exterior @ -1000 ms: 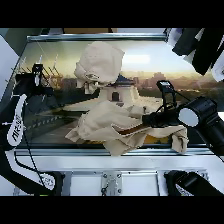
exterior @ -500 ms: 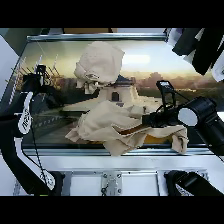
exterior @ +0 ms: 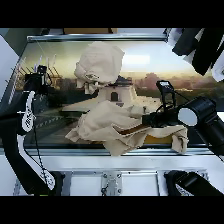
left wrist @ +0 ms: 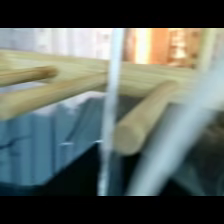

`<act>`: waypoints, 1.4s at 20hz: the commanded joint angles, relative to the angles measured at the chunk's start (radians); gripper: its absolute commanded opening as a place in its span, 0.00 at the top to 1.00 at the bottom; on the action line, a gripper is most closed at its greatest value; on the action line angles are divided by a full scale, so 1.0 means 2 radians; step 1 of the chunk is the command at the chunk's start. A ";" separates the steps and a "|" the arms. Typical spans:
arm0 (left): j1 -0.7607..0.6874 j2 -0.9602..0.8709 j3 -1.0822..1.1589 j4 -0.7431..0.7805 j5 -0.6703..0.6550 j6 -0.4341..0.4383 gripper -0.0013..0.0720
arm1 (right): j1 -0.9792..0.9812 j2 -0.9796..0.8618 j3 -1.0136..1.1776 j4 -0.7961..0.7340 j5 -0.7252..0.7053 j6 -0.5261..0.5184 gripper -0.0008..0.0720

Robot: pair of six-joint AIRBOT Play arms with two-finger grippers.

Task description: Fold the clothes and pants, and hang the long-sleeved shirts on hangers.

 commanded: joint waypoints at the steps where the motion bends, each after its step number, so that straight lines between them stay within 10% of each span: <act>1: 0.000 -0.001 0.000 -0.010 -0.010 -0.005 0.96 | 0.000 0.000 0.000 0.000 0.000 0.000 0.96; 21: -0.059 0.213 0.000 -0.015 -0.095 0.051 0.96 | 0.000 0.000 0.000 0.000 0.000 0.000 0.96; 23: -0.079 0.243 0.000 -0.046 -0.124 0.105 0.96 | 0.000 0.000 0.000 0.000 0.000 0.000 0.96; 28: -0.086 0.310 0.000 -0.321 -0.308 0.406 0.96 | 0.000 0.000 0.000 0.000 0.000 0.000 0.96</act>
